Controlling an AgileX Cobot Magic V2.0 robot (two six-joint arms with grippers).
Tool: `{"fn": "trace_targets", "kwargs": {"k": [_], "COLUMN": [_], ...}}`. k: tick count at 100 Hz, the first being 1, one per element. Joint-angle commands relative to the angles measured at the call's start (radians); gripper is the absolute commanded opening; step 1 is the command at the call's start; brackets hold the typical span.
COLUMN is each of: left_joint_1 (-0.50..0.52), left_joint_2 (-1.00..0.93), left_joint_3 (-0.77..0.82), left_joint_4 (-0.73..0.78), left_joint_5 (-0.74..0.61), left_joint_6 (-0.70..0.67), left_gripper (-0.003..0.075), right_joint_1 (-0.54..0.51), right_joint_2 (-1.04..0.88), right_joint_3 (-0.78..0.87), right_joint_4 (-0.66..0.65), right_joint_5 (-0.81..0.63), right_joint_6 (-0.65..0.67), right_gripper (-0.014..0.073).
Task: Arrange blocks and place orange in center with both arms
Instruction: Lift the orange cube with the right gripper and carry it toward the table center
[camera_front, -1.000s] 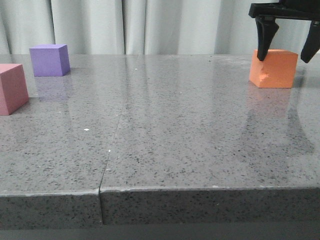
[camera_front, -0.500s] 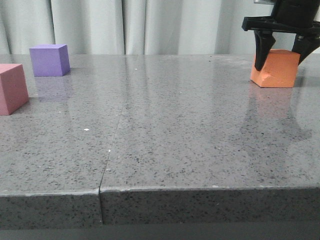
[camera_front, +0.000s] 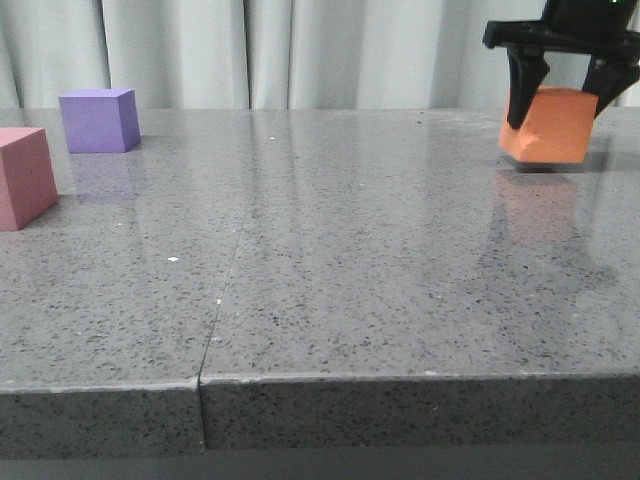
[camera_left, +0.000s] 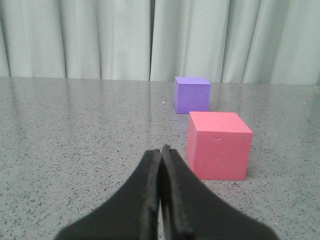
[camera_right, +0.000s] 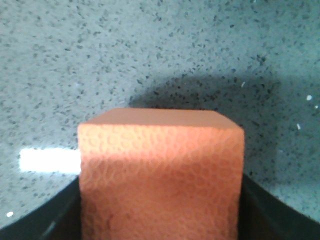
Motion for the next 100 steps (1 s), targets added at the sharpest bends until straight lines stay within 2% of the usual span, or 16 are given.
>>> {"fn": "trace_targets", "kwargs": {"k": [1,18,45,71,100], "left_joint_1": [-0.009,-0.009,-0.009,-0.009,-0.009], "left_joint_2": [-0.029,-0.029,-0.029,-0.029,-0.029], "left_joint_3": [0.041,0.041,0.041,0.041,0.041], "left_joint_4": [-0.01,-0.01,-0.01,-0.01,-0.01], "left_joint_5": [-0.08,-0.08,-0.08,-0.08,-0.08], "left_joint_6": [-0.003,-0.003,-0.003,-0.003,-0.003], "left_gripper": [-0.002,-0.002,-0.002,-0.002,-0.002], "right_joint_1": [0.013,0.072,0.209,0.341,0.426], "right_joint_2": [-0.064,-0.064,-0.063,-0.053,-0.001], "right_joint_3": [-0.081,-0.177,-0.201,-0.201,-0.205], "right_joint_4": [0.013,0.012,0.011,0.012,0.041], "right_joint_5": [0.036,0.147,0.147,0.077,0.022], "right_joint_6": [-0.009,0.055,0.147,0.233,0.271], "right_gripper": [0.0234,0.0234,0.0234,0.0234,0.0234]}}
